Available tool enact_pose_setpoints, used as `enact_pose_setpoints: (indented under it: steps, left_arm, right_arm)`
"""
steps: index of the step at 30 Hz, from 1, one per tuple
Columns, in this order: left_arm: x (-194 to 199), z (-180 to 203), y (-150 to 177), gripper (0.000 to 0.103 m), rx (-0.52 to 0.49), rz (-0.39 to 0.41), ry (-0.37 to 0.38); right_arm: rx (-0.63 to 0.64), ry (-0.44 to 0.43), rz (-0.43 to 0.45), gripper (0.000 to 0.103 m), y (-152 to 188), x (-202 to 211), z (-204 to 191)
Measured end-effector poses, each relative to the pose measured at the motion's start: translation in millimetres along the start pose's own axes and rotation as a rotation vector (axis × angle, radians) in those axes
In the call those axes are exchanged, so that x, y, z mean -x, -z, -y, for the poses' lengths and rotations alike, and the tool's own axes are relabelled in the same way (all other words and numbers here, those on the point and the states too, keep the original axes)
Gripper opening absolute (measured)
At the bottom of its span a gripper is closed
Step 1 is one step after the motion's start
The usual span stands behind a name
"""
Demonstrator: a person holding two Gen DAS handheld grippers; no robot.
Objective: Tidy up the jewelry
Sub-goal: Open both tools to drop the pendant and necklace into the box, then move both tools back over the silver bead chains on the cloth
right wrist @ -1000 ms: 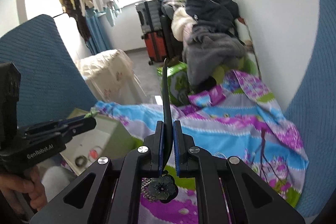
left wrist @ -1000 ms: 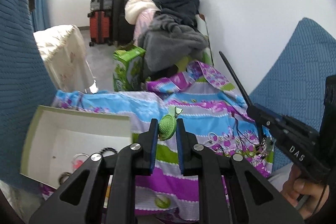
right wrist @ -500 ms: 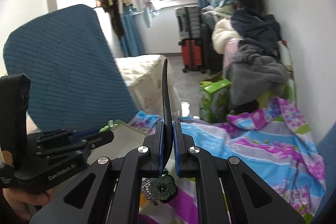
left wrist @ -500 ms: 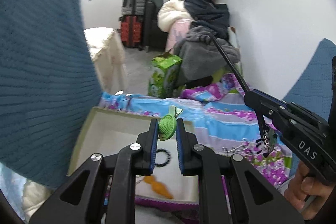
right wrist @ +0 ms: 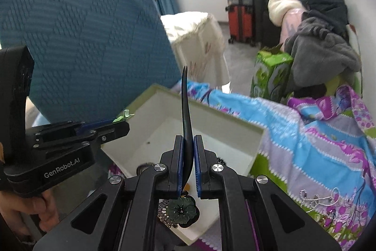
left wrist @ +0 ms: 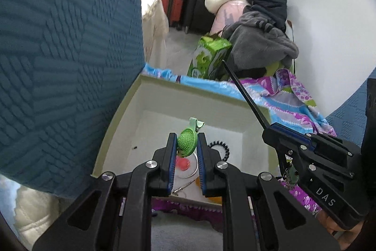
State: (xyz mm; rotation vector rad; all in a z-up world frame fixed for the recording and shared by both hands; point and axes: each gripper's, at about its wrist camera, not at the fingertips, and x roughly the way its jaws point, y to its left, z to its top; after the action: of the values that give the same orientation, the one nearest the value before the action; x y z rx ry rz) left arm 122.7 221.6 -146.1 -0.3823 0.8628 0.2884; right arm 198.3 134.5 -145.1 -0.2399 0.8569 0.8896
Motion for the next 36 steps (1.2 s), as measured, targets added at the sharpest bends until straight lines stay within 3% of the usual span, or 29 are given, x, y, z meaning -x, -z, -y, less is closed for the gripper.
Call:
enact_pose_setpoints:
  steps: [9, 14, 15, 17, 18, 26, 36]
  left_arm:
    - [-16.0, -10.1, 8.3, 0.017, 0.024, -0.042, 0.014]
    - [-12.5, -9.8, 4.6, 0.019, 0.05, -0.042, 0.02]
    - [-10.8, -10.6, 4.3, 0.023, 0.053, -0.039, 0.019]
    - [-5.1, -10.6, 2.2, 0.05, 0.061, -0.025, 0.009]
    - [-0.4, -9.2, 0.5, 0.054, 0.062, -0.008, 0.003]
    - [37.9, 14.7, -16.1, 0.056, 0.02, 0.085, 0.032]
    - [79.1, 71.8, -35.0, 0.056, -0.053, 0.181, 0.088]
  right_arm:
    - [-0.017, -0.019, -0.089, 0.007, 10.7, -24.4, 0.4]
    - [-0.038, -0.031, -0.079, 0.01, 6.5, -19.6, 4.4]
    - [-0.036, -0.035, -0.069, 0.012, 5.3, -15.1, 5.0]
    - [-0.035, -0.035, -0.051, 0.016, 2.2, -8.3, 7.0]
    - [-0.035, -0.034, -0.035, 0.018, 0.2, -2.5, 8.2]
    - [-0.018, -0.002, 0.098, 0.018, -20.7, 55.7, 19.3]
    - [-0.056, 0.057, 0.243, 0.018, -36.1, 133.5, 57.3]
